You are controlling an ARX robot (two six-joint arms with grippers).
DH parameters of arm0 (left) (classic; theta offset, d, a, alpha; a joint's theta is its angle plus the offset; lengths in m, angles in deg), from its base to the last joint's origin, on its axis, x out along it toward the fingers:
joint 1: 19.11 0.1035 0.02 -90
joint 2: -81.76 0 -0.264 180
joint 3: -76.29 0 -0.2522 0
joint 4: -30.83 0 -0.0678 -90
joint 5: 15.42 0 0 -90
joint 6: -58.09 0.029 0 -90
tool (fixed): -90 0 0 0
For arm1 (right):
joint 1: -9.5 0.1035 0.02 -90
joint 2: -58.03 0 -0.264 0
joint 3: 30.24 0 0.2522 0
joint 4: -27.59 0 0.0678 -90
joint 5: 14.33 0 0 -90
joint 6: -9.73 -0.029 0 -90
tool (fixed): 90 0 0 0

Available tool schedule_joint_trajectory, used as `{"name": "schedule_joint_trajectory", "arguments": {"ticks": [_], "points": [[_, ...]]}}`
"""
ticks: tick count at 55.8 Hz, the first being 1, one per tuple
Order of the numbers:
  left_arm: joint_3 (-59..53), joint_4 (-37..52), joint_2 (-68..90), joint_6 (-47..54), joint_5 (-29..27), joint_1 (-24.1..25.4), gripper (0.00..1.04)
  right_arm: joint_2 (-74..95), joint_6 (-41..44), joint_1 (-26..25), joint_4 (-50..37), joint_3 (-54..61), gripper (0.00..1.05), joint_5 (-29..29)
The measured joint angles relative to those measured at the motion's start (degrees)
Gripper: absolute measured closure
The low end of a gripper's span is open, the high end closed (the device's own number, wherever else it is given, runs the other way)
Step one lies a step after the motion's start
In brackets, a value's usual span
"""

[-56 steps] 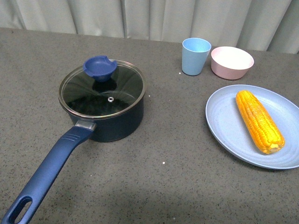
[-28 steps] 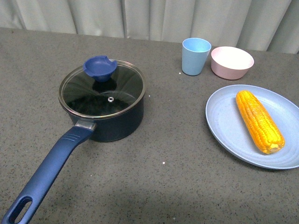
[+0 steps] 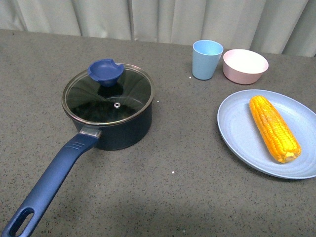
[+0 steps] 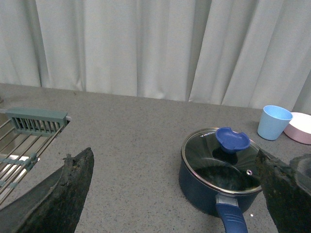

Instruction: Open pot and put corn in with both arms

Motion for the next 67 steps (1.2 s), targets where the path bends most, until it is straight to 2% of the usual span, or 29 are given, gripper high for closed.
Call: {"name": "schedule_joint_trajectory", "arguments": {"ticks": [51, 55, 57, 62, 67], "points": [[0.0, 0.0, 0.0, 0.0, 0.0, 0.0, 0.06, 0.0, 0.0, 0.0, 0.0, 0.0, 0.09, 0.0], [0.0, 0.2, 1.2, -0.1, 5.4, 1.6, 0.06, 0.0, 0.0, 0.0, 0.0, 0.0, 0.09, 0.0], [0.0, 1.4, 3.5, 0.3, 7.6, 1.6, 0.06, 0.0, 0.0, 0.0, 0.0, 0.0, 0.09, 0.0], [0.0, 6.4, 10.4, 0.3, 5.4, -0.6, 0.06, 0.0, 0.0, 0.0, 0.0, 0.0, 0.09, 0.0], [0.1, 15.2, 21.0, -0.3, 4.9, -2.8, 0.06, 0.0, 0.0, 0.0, 0.0, 0.0, 0.09, 0.0]]}}
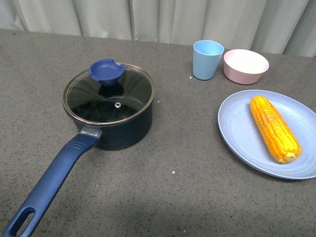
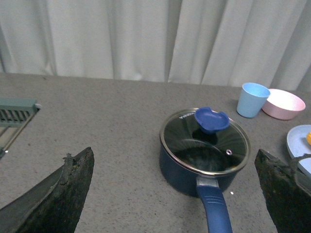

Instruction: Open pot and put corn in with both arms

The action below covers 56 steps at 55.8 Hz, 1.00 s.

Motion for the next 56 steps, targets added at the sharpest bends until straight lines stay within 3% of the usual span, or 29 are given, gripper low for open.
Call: {"name": "schedule_joint_trajectory", "arguments": {"ticks": [13, 25, 35, 56], "points": [[4.7, 29.9, 35.4, -4.8, -1.5, -3.6, 0.06, 0.0, 0.0, 0.0, 0.0, 0.0, 0.09, 0.0], [12.3, 45.8, 62.5, -6.1, -3.9, -7.1, 0.06, 0.0, 0.0, 0.0, 0.0, 0.0, 0.09, 0.0], [20.1, 48.5, 76.9, -6.0, -5.2, -9.5, 0.06, 0.0, 0.0, 0.0, 0.0, 0.0, 0.09, 0.0], [36.3, 43.5, 90.2, -5.7, -8.3, -13.5, 0.06, 0.0, 0.0, 0.0, 0.0, 0.0, 0.09, 0.0]]}}
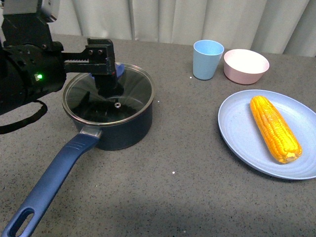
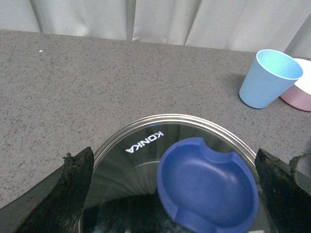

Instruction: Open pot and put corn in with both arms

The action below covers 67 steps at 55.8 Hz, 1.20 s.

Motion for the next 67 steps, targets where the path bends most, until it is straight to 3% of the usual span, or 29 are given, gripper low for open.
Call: {"name": "schedule_joint_trajectory", "arguments": {"ticks": [31, 44, 67], "points": [[6.9, -2.8, 8.0, 1.3, -1.1, -3.7, 0.06, 0.0, 0.0, 0.0, 0.0, 0.0, 0.09, 0.0], [7.0, -2.9, 7.9, 1.6, -1.4, -3.6, 0.42, 0.0, 0.0, 0.0, 0.0, 0.0, 0.09, 0.0], [6.8, -4.9, -0.6, -0.6, -0.7, -2.2, 0.43, 0.0, 0.0, 0.0, 0.0, 0.0, 0.09, 0.0]]}}
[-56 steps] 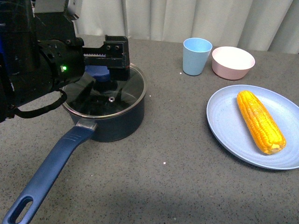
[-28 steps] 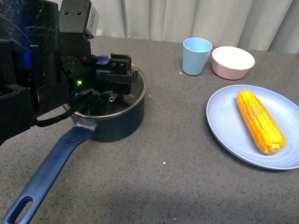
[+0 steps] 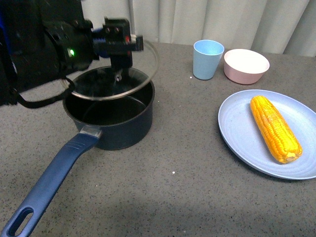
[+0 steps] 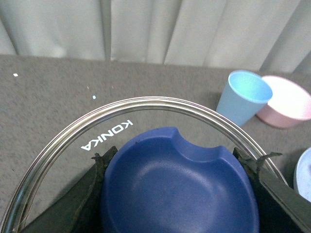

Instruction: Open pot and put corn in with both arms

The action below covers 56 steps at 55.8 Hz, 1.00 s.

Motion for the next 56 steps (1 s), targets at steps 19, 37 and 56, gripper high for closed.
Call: {"name": "schedule_joint_trajectory", "arguments": {"ticks": [19, 37, 56], "points": [[0.0, 0.7, 0.1, -0.3, -0.9, 13.7, 0.43, 0.0, 0.0, 0.0, 0.0, 0.0, 0.09, 0.0], [1.4, 1.0, 8.1, 1.5, 0.2, 21.9, 0.43, 0.0, 0.0, 0.0, 0.0, 0.0, 0.09, 0.0], [4.1, 1.6, 15.9, 0.2, 0.1, 22.1, 0.43, 0.0, 0.0, 0.0, 0.0, 0.0, 0.09, 0.0]]}}
